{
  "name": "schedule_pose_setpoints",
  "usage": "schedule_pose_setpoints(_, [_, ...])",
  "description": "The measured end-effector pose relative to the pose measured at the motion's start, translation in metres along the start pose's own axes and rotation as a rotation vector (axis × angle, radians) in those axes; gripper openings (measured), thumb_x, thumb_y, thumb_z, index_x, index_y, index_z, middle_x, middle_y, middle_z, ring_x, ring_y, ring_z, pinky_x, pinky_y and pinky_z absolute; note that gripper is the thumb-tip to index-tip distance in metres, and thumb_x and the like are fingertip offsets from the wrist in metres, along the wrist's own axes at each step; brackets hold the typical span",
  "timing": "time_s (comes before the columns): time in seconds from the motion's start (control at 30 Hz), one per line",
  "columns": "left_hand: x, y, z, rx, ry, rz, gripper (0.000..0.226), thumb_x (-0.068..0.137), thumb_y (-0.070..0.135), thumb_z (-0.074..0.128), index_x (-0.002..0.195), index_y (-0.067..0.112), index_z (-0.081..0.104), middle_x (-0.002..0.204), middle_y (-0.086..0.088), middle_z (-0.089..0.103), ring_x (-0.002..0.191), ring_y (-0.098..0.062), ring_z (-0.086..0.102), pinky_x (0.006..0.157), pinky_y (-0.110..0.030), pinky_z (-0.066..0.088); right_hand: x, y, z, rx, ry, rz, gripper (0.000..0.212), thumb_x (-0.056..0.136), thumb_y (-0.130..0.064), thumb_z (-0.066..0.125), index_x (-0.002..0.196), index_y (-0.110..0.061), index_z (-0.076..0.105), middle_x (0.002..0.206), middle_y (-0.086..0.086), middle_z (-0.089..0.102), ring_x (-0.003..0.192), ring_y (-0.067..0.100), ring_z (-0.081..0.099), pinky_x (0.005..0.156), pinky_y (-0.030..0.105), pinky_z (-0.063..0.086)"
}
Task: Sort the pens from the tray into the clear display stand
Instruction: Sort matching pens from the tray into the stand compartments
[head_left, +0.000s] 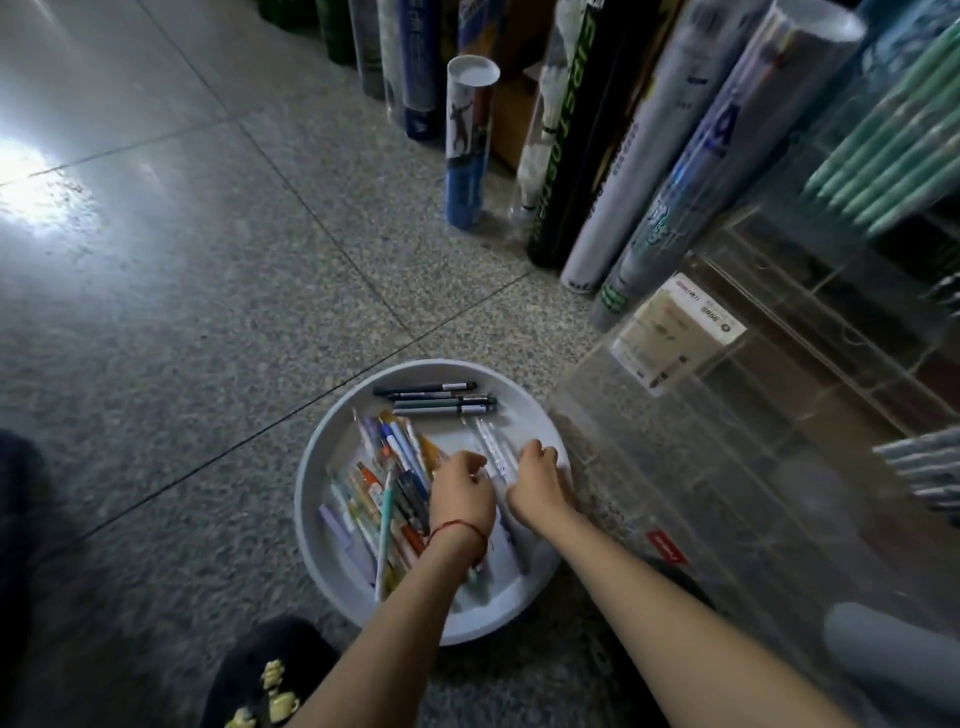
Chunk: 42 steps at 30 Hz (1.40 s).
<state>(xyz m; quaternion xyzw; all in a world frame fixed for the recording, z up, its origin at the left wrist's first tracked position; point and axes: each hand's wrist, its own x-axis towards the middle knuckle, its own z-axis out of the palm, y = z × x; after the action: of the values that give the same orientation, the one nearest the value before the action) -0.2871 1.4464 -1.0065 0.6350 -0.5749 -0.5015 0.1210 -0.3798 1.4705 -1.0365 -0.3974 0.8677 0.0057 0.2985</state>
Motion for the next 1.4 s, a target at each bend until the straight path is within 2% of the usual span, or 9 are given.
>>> schedule_pose_setpoints(0.27, [-0.001,-0.001,0.002,-0.002,-0.038,-0.048,0.031,0.092,0.001,0.042,0.12,0.003,0.055,0.122,-0.012,0.058,0.11,-0.022,0.055,0.087,-0.024,0.04,0.01,-0.002,-0.001,0.073,-0.107,0.059,0.055,0.086,-0.033,0.06,0.125,-0.005,0.033,0.133,0.018,0.041,0.118,0.036,0.048,0.082,0.034,0.042])
schedule_pose_setpoints(0.37, [-0.001,-0.002,0.002,0.004,-0.063,-0.076,0.034,0.09,-0.001,0.042,0.121,0.002,0.054,0.124,-0.014,0.057,0.114,-0.024,0.054,0.094,-0.028,0.041,0.011,-0.002,0.0,0.007,-0.187,0.014,0.05,0.084,-0.043,0.057,0.116,-0.006,0.045,0.125,0.018,0.049,0.112,0.037,0.052,0.082,0.037,0.043])
schedule_pose_setpoints(0.5, [0.002,-0.005,0.002,-0.028,-0.072,-0.121,0.032,0.09,0.0,0.041,0.119,0.003,0.054,0.122,-0.015,0.057,0.106,-0.028,0.057,0.092,-0.035,0.048,0.011,0.003,0.002,0.082,-0.225,-0.003,0.036,0.082,-0.041,0.06,0.067,-0.016,0.039,0.085,0.008,0.054,0.084,0.027,0.053,0.056,0.03,0.034])
schedule_pose_setpoints(0.63, [0.005,-0.01,0.0,-0.059,-0.059,-0.153,0.03,0.092,0.003,0.039,0.119,0.005,0.053,0.118,-0.011,0.058,0.086,-0.016,0.054,0.073,-0.023,0.046,0.01,0.008,-0.007,0.227,-0.231,0.016,0.033,0.082,-0.036,0.066,0.076,-0.015,0.042,0.075,0.0,0.047,0.077,0.021,0.048,0.062,0.029,0.034])
schedule_pose_setpoints(0.83, [0.005,-0.01,0.001,-0.063,-0.06,-0.162,0.032,0.092,0.004,0.039,0.12,0.005,0.054,0.12,-0.012,0.058,0.09,-0.015,0.05,0.081,-0.024,0.041,0.009,0.01,-0.012,0.294,-0.093,-0.008,0.033,0.092,-0.027,0.05,0.065,-0.017,0.033,0.067,0.001,0.042,0.068,0.022,0.044,0.055,0.03,0.03])
schedule_pose_setpoints(1.0, [0.007,-0.012,0.0,-0.081,-0.018,-0.181,0.031,0.092,0.003,0.041,0.118,0.005,0.056,0.118,-0.011,0.06,0.091,-0.017,0.052,0.08,-0.025,0.041,0.0,-0.01,-0.004,0.095,-0.119,-0.079,0.014,0.093,-0.022,0.049,0.095,-0.01,0.055,0.105,0.013,0.06,0.095,0.031,0.057,0.071,0.032,0.04])
schedule_pose_setpoints(1.1, [0.004,-0.012,0.002,-0.09,-0.02,-0.195,0.03,0.091,0.002,0.04,0.117,0.006,0.057,0.117,-0.01,0.061,0.093,-0.022,0.056,0.083,-0.031,0.046,-0.003,-0.016,0.006,-0.017,-0.105,-0.061,0.035,0.095,-0.014,0.045,0.129,-0.005,0.047,0.122,0.017,0.057,0.109,0.034,0.056,0.084,0.036,0.045])
schedule_pose_setpoints(1.3, [-0.001,-0.011,0.009,-0.088,-0.036,-0.2,0.032,0.091,0.001,0.04,0.119,0.005,0.055,0.118,-0.011,0.06,0.089,-0.014,0.049,0.078,-0.023,0.039,-0.001,-0.018,0.011,0.076,-0.178,0.034,0.047,0.097,-0.008,0.03,0.143,-0.017,0.033,0.126,0.018,0.055,0.111,0.033,0.054,0.084,0.035,0.041])
schedule_pose_setpoints(1.4, [0.0,-0.006,0.004,-0.113,-0.002,-0.184,0.031,0.093,0.003,0.039,0.121,0.003,0.053,0.12,-0.012,0.059,0.093,-0.017,0.052,0.08,-0.025,0.04,-0.001,-0.017,0.003,0.232,-0.208,0.018,0.032,0.096,-0.021,0.044,0.125,-0.01,0.052,0.108,0.017,0.063,0.1,0.032,0.058,0.073,0.031,0.04])
